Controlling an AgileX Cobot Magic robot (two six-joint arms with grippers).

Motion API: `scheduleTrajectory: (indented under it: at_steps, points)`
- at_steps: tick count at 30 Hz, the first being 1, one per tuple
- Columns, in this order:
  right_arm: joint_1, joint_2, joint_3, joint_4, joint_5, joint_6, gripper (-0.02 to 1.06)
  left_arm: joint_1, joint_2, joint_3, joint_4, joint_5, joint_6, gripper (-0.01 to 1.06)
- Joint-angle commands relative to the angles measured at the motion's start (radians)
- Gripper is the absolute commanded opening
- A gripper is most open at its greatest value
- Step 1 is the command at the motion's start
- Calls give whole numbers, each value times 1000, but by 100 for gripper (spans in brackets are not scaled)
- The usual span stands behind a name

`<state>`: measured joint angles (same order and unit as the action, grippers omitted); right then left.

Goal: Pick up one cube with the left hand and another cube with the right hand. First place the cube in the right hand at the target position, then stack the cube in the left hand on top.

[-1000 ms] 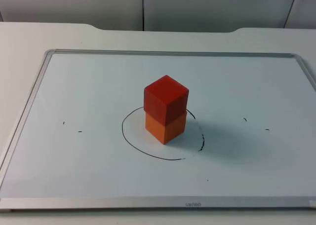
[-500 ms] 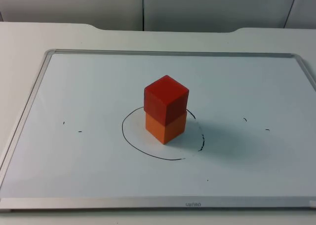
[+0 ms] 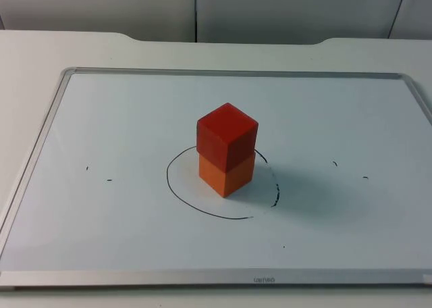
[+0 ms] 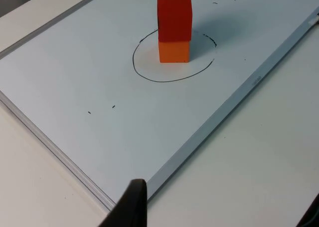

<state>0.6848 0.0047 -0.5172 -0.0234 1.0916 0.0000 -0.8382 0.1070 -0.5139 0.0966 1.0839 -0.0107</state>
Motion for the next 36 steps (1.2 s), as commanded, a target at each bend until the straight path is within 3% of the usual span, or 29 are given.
scheduleTrajectory:
  at_steps: [1,5,9,36]
  points:
    - [-2,-5,9,-8,-14,0,93,-6,-5,2,-10,-7,0,105]
    - [-2,-5,9,-8,-14,0,94,-6,-5,2,-10,-7,0,105]
    - [-2,-5,9,-8,-14,0,105,-6,-5,2,-10,-7,2,105]
    - [-2,-5,9,2,-14,0,105,-6,-5,2,-12,-7,2,105]
